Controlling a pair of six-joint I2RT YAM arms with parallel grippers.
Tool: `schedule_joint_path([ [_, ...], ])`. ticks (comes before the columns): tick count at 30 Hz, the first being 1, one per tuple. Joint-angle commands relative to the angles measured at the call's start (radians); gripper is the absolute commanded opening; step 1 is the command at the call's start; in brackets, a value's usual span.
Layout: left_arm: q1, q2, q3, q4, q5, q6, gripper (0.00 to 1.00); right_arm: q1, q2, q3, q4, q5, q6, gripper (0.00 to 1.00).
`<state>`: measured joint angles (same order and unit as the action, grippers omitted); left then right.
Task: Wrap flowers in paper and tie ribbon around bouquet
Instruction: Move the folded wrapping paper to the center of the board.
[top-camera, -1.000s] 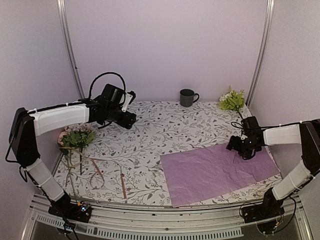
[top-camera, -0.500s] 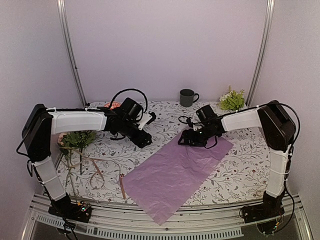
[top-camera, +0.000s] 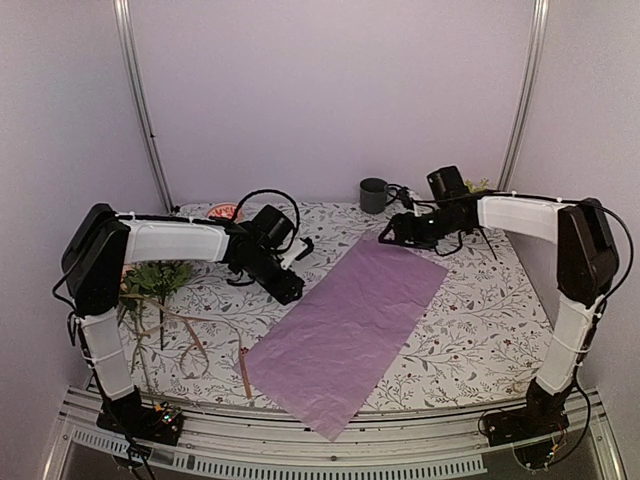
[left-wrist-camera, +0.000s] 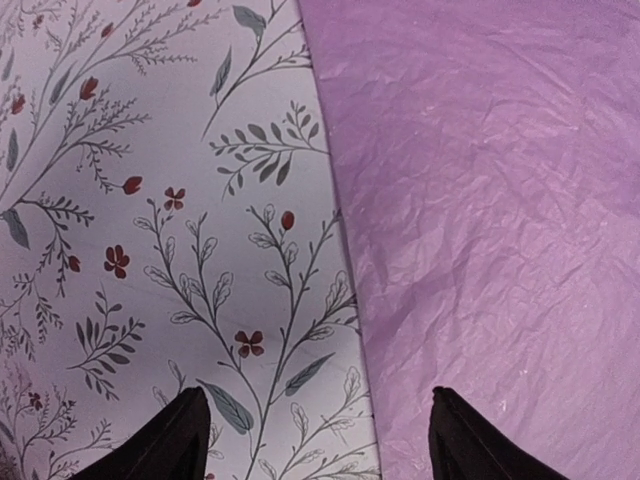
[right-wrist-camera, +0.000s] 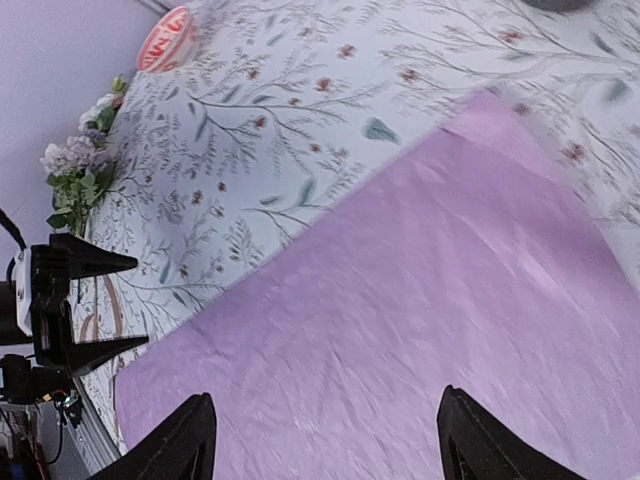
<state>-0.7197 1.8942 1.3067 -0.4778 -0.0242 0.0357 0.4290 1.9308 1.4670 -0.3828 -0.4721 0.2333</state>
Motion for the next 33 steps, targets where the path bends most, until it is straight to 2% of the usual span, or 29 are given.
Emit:
schedule_joint_path([
  [1, -0.003, 0.046, 0.049, -0.068, -0.036, -0.031, 0.74, -0.117, -0.146, -0.272, -0.089, 0.077, 0.046, 0.77],
  [4, -0.002, 0.099, 0.067, -0.099, -0.024, -0.039, 0.62, -0.129, -0.155, -0.374, -0.074, 0.124, 0.056, 0.77],
  [7, -0.004, 0.132, 0.079, -0.110, 0.023, -0.044, 0.55, -0.129, -0.105, -0.392, -0.041, 0.093, 0.057, 0.77],
  [13, -0.009, 0.161, 0.084, -0.119, 0.077, -0.039, 0.55, -0.130, 0.007, -0.323, 0.016, 0.025, 0.080, 0.74],
  [18, -0.024, 0.203, 0.106, -0.131, 0.166, -0.052, 0.54, -0.130, 0.056, -0.248, 0.059, -0.097, 0.111, 0.73],
  [25, -0.031, 0.199, 0.114, -0.147, 0.180, -0.064, 0.53, -0.153, -0.007, -0.173, -0.003, -0.084, 0.057, 0.73],
  [30, -0.030, 0.180, 0.116, -0.156, 0.155, -0.065, 0.53, -0.183, -0.132, -0.283, -0.069, -0.058, 0.086, 0.70],
  [33, -0.030, 0.172, 0.115, -0.155, 0.142, -0.062, 0.53, -0.178, -0.215, -0.472, 0.048, -0.204, 0.204, 0.64],
])
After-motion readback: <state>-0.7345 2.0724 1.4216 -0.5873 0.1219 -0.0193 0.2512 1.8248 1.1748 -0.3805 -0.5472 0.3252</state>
